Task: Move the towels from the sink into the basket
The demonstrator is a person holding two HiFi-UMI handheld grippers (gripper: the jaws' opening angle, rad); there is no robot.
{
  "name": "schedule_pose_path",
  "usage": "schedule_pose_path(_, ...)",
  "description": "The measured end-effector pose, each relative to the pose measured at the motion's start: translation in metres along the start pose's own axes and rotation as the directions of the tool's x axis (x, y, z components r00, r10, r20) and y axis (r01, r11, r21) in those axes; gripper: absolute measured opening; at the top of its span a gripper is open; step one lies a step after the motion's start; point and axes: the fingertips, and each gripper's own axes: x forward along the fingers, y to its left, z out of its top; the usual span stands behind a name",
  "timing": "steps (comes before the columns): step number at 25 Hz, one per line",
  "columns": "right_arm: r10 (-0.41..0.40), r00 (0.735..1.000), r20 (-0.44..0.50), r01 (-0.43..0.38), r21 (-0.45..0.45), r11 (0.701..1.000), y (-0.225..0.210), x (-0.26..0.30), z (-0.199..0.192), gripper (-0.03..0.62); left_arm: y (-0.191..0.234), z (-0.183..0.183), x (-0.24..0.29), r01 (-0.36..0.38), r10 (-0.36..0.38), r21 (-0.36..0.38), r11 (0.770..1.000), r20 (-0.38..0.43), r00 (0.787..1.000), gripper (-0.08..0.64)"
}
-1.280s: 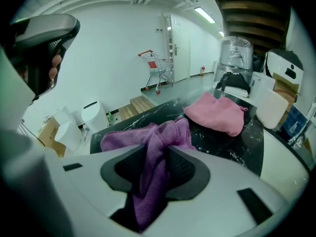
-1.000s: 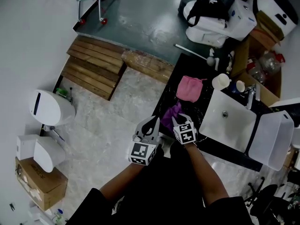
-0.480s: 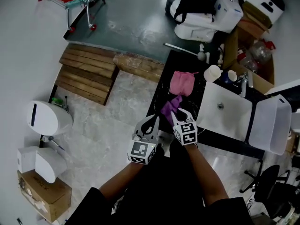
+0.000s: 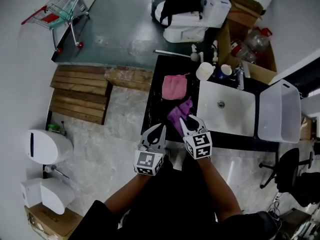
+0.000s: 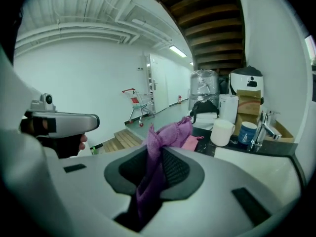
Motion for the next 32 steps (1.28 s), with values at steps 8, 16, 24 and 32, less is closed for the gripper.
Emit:
schedule_pose_path(8, -0.076, 0.996, 0.04, 0.078, -0.034, 0.996, -0.044, -0.056, 0.003, 0.083, -0.064, 0.005, 0.026, 0.07, -0.07, 0.02, 0.997, -0.004, 0.998, 0.015)
schedule_pose_path(16, -0.121, 0.988, 0.096, 0.122, -0.008, 0.992, -0.096, -0.126, 0.002, 0.083, -0.134, 0.007, 0.041, 0.078, -0.078, 0.04, 0.996, -0.006, 0.997, 0.015)
schedule_pose_path(24, -0.162, 0.978, 0.13, 0.163, 0.0, 0.987, -0.156, -0.205, -0.01, 0.083, -0.221, -0.002, 0.063, 0.077, -0.075, 0.077, 0.994, -0.018, 0.997, 0.015)
schedule_pose_path(32, -0.199, 0.965, 0.17, 0.196, 0.035, 0.98, -0.213, -0.275, -0.029, 0.083, -0.313, -0.004, 0.089, 0.135, -0.136, 0.108, 0.985, 0.008, 0.991, 0.015)
